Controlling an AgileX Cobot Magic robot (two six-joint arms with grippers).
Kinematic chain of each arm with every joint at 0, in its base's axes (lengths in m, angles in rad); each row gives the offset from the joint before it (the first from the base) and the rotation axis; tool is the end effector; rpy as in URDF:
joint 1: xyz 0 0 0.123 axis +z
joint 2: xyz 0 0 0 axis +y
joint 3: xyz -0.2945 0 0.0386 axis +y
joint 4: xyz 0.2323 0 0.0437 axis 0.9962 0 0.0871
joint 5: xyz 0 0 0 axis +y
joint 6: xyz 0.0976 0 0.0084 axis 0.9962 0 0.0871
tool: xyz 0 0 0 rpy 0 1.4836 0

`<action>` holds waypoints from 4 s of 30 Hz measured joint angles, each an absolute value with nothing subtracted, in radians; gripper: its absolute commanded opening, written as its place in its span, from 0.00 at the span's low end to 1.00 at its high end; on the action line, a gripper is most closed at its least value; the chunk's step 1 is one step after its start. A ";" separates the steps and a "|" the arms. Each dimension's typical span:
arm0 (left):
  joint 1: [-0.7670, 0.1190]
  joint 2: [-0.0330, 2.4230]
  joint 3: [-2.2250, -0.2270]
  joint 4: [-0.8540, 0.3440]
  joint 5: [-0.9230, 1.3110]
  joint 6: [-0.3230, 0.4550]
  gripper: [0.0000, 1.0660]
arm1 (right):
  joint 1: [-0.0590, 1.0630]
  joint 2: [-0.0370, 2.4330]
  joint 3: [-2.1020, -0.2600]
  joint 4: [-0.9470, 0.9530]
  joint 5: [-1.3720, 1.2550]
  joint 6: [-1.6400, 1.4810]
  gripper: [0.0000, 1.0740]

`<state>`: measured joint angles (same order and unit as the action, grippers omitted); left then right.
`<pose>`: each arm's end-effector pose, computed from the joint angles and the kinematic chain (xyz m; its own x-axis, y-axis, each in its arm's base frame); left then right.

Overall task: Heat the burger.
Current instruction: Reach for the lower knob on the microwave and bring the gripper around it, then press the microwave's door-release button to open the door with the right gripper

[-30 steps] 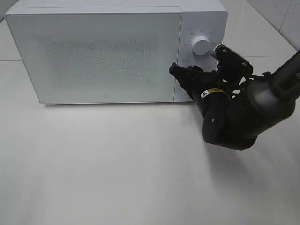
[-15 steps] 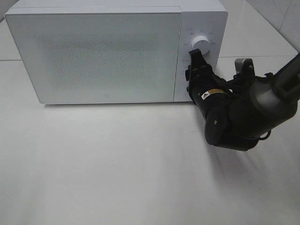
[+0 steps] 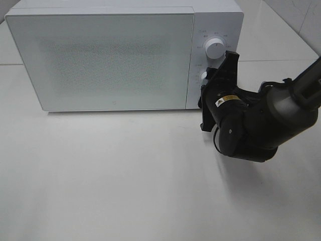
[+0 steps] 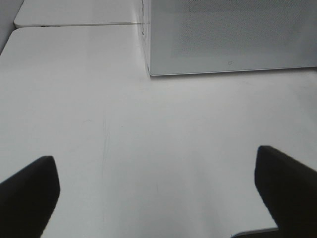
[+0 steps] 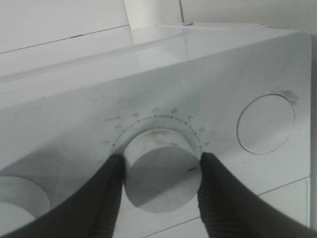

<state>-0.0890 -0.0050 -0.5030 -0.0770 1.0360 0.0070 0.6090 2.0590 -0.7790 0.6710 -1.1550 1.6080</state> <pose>-0.0251 -0.0043 0.2696 -0.4284 0.0059 -0.9036 0.1346 0.9892 -0.0574 0.3276 0.1606 0.1440 0.0299 0.9637 0.2653 0.1069 -0.2670 0.9578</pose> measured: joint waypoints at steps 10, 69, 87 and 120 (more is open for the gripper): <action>-0.089 -0.005 -0.503 -0.077 1.036 0.007 0.94 | 0.609 2.059 -0.779 0.671 -1.155 1.657 0.00; -0.089 -0.005 -0.503 -0.077 1.036 0.007 0.94 | 0.604 1.767 -0.622 0.562 -0.701 0.801 0.68; -0.089 -0.005 -0.503 -0.077 1.036 0.007 0.94 | 0.578 1.578 -0.625 0.517 -0.102 -0.080 0.68; -0.089 -0.005 -0.503 -0.077 1.036 0.007 0.94 | 0.578 1.011 -0.690 0.106 0.751 0.096 0.68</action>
